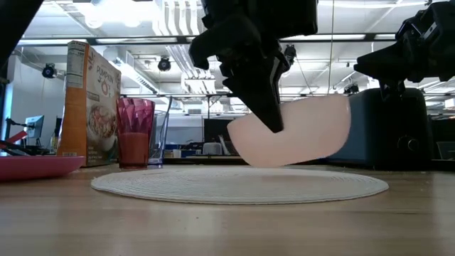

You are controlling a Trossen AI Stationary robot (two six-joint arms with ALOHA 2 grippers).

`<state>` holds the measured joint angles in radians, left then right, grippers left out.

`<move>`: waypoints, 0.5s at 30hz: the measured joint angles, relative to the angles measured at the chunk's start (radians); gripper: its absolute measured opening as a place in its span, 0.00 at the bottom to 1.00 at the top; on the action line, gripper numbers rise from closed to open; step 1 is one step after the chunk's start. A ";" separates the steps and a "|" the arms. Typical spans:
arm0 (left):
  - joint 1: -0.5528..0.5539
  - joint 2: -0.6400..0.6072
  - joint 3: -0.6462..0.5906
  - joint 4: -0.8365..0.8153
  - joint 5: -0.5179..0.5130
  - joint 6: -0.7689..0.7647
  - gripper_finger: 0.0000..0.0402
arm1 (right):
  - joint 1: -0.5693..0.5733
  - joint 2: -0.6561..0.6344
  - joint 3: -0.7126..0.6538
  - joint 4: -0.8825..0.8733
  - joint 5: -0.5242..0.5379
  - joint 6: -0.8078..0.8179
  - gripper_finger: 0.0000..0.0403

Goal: Arrange a breakfast setting
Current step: Put the orange bowl on the white placemat

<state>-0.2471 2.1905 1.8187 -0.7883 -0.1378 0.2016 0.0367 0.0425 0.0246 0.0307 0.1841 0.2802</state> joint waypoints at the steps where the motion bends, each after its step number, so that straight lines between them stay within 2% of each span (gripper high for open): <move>1: 0.001 0.003 0.000 0.005 0.007 0.000 0.00 | 0.000 0.000 0.000 0.000 0.000 0.000 0.18; 8: 0.005 0.021 0.000 0.019 0.027 -0.002 0.01 | 0.000 0.000 0.000 0.000 0.000 0.000 0.18; 15: 0.004 0.028 0.000 0.027 0.027 -0.065 0.09 | 0.000 0.000 0.000 0.000 0.000 0.000 0.18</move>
<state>-0.2431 2.2181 1.8187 -0.7614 -0.1104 0.1362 0.0368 0.0425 0.0245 0.0307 0.1841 0.2802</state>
